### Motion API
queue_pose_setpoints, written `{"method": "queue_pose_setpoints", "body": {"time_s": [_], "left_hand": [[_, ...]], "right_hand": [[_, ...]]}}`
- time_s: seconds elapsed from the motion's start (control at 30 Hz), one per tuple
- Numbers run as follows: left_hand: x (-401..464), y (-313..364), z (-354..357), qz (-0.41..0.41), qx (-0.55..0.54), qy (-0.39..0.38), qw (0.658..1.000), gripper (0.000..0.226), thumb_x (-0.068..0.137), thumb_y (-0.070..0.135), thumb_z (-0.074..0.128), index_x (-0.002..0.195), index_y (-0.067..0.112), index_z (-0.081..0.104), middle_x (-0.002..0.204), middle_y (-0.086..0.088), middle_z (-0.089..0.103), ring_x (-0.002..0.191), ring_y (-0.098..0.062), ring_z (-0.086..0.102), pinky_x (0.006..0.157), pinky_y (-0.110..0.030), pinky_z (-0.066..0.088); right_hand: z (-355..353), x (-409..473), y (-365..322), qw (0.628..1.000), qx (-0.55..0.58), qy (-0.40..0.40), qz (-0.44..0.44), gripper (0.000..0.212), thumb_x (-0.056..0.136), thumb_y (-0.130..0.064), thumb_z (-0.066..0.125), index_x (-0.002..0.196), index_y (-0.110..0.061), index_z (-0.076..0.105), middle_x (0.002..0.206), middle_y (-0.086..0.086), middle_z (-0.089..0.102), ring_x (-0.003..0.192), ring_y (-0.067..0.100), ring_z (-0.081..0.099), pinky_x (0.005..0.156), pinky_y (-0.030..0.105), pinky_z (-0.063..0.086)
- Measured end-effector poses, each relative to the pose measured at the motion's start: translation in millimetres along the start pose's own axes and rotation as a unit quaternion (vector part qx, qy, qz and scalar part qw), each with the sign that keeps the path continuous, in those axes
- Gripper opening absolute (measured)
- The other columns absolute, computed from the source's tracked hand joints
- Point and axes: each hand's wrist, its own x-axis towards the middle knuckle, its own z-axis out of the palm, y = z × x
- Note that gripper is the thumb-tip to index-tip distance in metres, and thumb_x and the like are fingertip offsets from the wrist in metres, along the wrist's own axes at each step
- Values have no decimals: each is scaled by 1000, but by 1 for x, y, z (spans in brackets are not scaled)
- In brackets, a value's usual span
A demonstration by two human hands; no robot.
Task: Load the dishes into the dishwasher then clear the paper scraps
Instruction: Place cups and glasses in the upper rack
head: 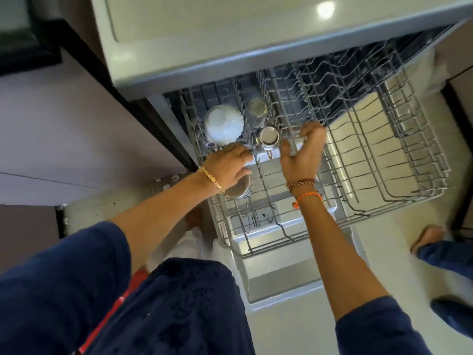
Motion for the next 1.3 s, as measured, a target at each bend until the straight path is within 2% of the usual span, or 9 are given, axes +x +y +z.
{"method": "queue_pose_setpoints", "body": {"time_s": [0.1, 0.27, 0.5, 0.63, 0.83, 0.93, 1.07, 1.13, 1.3], "left_hand": [[-22, -6, -23, 89, -85, 188, 974, 28, 94, 30, 40, 97, 12, 61, 91, -12, 67, 76, -27, 66, 53, -33, 57], [-63, -31, -98, 117, -172, 367, 906, 19, 96, 28, 36, 100, 16, 50, 94, -13, 64, 81, -14, 51, 64, -21, 44], [-162, -129, -190, 3, -212, 576, 789, 11, 87, 14, 54, 96, 21, 54, 96, 6, 52, 76, 0, 53, 62, -9, 46], [-239, -193, -222, -149, -248, 625, 725, 14, 85, 19, 57, 98, 13, 60, 98, 2, 54, 80, 12, 53, 58, -3, 43], [-339, -284, -232, -316, -262, 679, 608, 15, 86, 27, 54, 98, 19, 56, 102, -3, 57, 94, -13, 54, 67, -18, 46], [-379, -324, -228, -382, -267, 698, 544, 8, 90, 18, 56, 98, 19, 55, 109, -7, 57, 102, -18, 54, 69, -11, 44], [-428, -386, -224, -448, -241, 708, 490, 11, 86, 16, 61, 96, 18, 57, 108, -9, 55, 98, -23, 57, 85, -39, 50], [-437, -398, -227, -456, -243, 696, 499, 12, 86, 16, 62, 96, 19, 56, 110, -7, 52, 102, -27, 56, 85, -44, 50], [-454, -480, -258, -505, -216, 673, 496, 23, 87, 15, 62, 108, 6, 59, 116, -9, 54, 105, -23, 53, 81, -24, 41]], "right_hand": [[-22, 18, -60, 984, 127, 127, 21, 29, 70, 4, 60, 83, -13, 40, 88, 4, 38, 79, 26, 41, 71, 34, 39], [-44, 44, -177, 954, 256, 157, -24, 36, 78, -7, 59, 88, -29, 32, 90, -1, 40, 74, 27, 47, 64, 40, 43], [24, 57, -332, 911, 395, 85, -83, 26, 79, -12, 59, 88, -23, 37, 84, -12, 41, 55, -1, 42, 49, 10, 32], [88, 42, -424, 900, 416, -33, -125, 24, 77, -22, 61, 87, -25, 40, 85, -10, 43, 50, -1, 43, 48, 11, 34], [182, 1, -515, 877, 400, -211, -164, 26, 74, -33, 61, 93, -18, 51, 89, -10, 52, 63, -5, 49, 57, 8, 38], [227, -17, -557, 854, 374, -311, -186, 27, 75, -29, 68, 95, -18, 54, 93, -5, 56, 67, 2, 51, 59, 9, 41], [298, -35, -621, 804, 316, -460, -205, 30, 81, -19, 69, 107, -17, 55, 106, -2, 55, 73, 5, 51, 64, 11, 43], [311, -33, -633, 793, 299, -493, -198, 40, 81, -22, 69, 117, -15, 53, 113, 1, 52, 89, 11, 55, 69, 14, 44], [400, -9, -698, 792, 273, -509, -196, 53, 78, -30, 71, 124, -15, 49, 127, 6, 47, 115, 21, 48, 90, 31, 44]]}}
